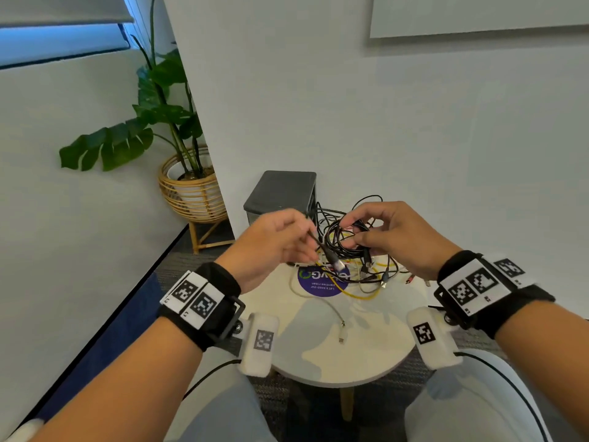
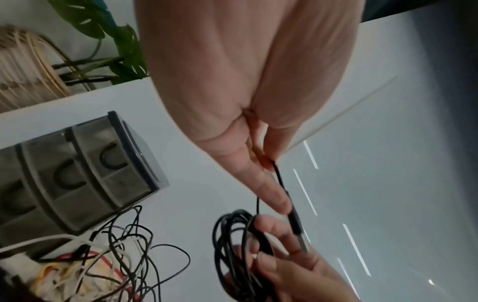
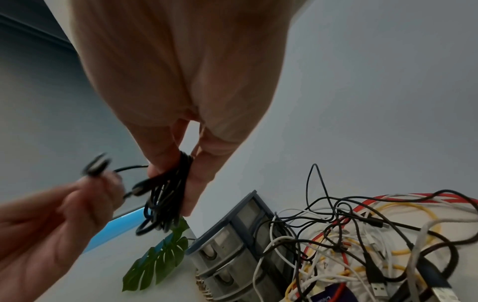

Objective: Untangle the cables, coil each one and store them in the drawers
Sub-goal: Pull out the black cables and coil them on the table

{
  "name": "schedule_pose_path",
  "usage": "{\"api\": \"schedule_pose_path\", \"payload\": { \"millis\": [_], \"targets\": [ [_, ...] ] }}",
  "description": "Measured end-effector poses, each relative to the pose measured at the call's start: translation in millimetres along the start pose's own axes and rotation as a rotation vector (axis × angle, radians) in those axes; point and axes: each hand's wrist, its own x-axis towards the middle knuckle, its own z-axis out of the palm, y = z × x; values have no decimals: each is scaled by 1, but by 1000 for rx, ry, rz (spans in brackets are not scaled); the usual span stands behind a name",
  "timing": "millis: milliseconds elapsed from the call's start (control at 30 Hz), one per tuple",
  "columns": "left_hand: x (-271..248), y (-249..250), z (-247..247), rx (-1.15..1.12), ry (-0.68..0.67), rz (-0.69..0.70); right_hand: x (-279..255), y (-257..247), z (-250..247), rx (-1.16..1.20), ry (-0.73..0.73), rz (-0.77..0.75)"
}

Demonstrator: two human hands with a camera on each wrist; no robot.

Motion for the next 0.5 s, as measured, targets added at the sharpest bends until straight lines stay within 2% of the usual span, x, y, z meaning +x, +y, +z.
{"api": "schedule_pose_path", "payload": {
  "millis": [100, 233, 367, 500],
  "targets": [
    [3, 10, 10, -179, 123, 61, -4, -5, 4, -39, -18, -20],
    [5, 9, 22, -111, 184, 118, -6, -9, 8, -19, -22, -21],
    [6, 7, 21, 242, 233, 190, -7, -6, 3, -21, 3, -34],
    [9, 13, 21, 619, 292, 338, -5, -5, 2, -46, 13, -49]
  ]
}}
